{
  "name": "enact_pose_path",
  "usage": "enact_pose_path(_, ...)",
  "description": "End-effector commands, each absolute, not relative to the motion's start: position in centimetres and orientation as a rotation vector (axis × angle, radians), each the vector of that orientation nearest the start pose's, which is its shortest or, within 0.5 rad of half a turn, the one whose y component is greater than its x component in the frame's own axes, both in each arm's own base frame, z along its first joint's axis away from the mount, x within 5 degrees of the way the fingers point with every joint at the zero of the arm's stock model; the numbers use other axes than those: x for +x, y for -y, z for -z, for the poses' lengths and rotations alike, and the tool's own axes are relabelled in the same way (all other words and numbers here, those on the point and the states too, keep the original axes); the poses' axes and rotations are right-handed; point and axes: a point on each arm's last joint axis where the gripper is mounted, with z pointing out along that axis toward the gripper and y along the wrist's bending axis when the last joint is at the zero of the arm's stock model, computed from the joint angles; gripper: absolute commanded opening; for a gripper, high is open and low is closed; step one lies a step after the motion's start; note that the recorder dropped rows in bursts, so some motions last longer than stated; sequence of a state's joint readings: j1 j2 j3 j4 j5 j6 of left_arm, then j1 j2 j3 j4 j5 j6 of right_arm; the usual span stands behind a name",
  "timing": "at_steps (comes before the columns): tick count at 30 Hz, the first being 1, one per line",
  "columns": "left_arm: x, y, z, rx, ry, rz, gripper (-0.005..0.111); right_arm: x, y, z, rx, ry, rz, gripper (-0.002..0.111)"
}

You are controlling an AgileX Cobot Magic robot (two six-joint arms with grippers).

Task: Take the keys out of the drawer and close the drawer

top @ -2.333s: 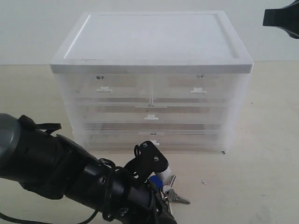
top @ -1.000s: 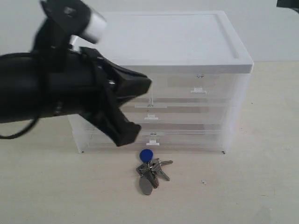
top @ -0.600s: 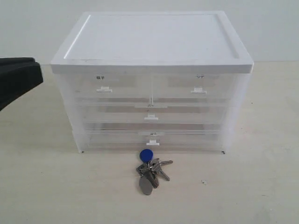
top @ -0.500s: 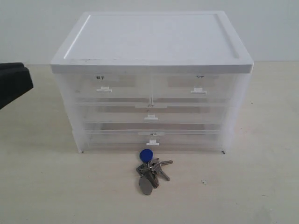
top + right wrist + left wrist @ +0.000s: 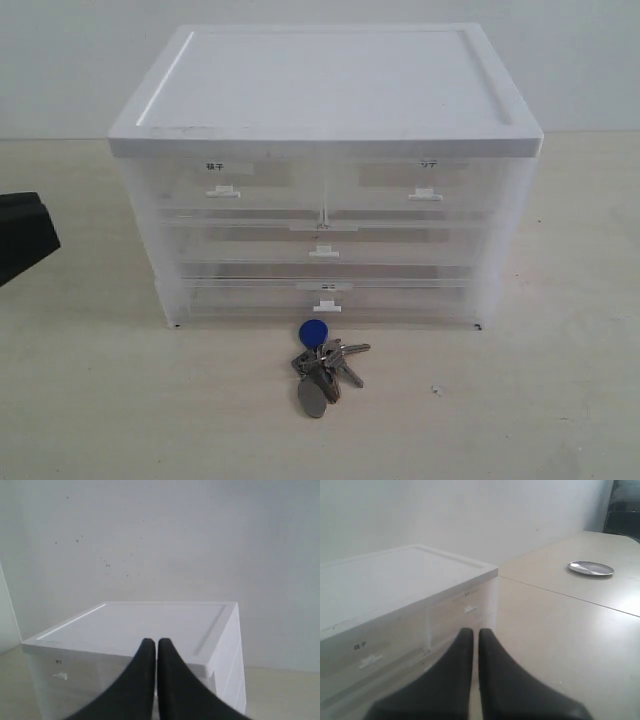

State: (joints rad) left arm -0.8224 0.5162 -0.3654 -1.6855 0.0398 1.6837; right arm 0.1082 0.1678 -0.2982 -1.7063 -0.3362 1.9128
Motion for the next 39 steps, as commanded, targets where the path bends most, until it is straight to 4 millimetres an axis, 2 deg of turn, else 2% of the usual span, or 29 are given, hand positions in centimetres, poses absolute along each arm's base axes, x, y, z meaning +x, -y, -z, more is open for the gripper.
enact_pose_path(1,7.2,8.9,-29.6,0.712,-1.509,0.71,0.004,4.8,-3.8,-29.5,-0.246,-1.424,-0.512,0.0)
enact_pose_path(23,7.2,8.9,-29.6,0.709,-1.51,0.707,0.004,4.8,-3.8,-29.5,-0.247,-1.424,-0.515,0.0)
enact_pose_path(30,6.9,9.0,-29.2,0.859,-1.479,0.623,0.004,4.8,-3.8,-29.5,-0.247,-1.424,-0.515,0.0)
enact_pose_path(32,6.9,8.7,-28.8,0.809,-1.54,0.637,0.004,4.8,-3.9,-29.5,-0.249,-1.424,-0.517,0.0)
enact_pose_path(35,7.3,7.3,-27.5,0.642,-1.615,0.614,0.004,4.8,-3.9,-29.5,-0.249,-1.424,-0.517,0.0)
enact_pose_path(39,7.1,5.1,-25.5,0.418,-1.596,0.554,0.004,4.8,-3.9,-29.5,-0.249,-1.424,-0.517,0.0)
